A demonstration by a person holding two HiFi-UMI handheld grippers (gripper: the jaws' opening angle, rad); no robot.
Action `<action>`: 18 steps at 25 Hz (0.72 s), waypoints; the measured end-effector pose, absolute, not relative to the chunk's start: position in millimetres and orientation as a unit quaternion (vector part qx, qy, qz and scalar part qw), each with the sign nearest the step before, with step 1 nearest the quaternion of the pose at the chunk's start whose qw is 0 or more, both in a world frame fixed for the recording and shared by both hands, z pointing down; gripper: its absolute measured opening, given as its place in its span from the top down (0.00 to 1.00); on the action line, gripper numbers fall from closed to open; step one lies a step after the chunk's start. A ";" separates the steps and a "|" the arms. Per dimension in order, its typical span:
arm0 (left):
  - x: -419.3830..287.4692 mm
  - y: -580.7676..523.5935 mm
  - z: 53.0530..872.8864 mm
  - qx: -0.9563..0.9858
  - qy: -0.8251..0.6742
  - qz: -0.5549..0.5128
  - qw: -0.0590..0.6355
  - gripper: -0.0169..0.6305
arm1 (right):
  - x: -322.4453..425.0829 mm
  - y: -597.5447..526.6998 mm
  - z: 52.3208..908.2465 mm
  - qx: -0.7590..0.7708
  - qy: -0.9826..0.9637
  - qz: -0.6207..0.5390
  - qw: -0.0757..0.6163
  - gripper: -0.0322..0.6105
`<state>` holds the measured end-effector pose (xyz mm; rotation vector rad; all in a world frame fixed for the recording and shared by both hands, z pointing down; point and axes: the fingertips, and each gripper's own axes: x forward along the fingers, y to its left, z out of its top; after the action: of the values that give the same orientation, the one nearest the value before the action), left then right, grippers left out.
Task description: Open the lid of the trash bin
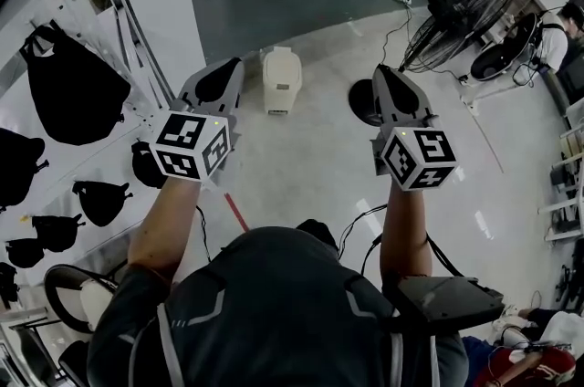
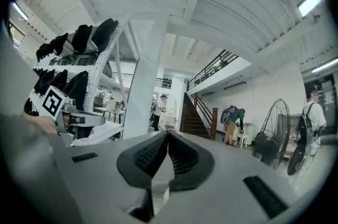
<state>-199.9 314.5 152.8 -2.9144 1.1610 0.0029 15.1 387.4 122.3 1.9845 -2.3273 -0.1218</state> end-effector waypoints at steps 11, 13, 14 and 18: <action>-201.2 270.0 162.2 -0.913 0.407 -0.001 0.007 0.96 | 19.3 322.2 138.7 0.621 -0.783 -0.029 0.024 0.91; -194.8 253.9 162.6 -0.909 0.418 0.002 0.003 0.96 | 26.2 300.7 140.7 0.611 -0.791 -0.030 0.024 0.91; -190.2 245.3 161.6 -0.906 0.422 0.004 0.001 0.96 | 31.6 289.6 140.3 0.607 -0.794 -0.031 0.023 0.91; -172.1 207.4 157.8 -0.897 0.442 0.013 0.004 0.96 | 56.2 240.8 136.2 0.594 -0.804 -0.034 0.016 0.91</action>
<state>-172.1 207.4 157.8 -2.8106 1.3833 0.0394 56.2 240.8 136.2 1.8469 -2.5003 -0.1059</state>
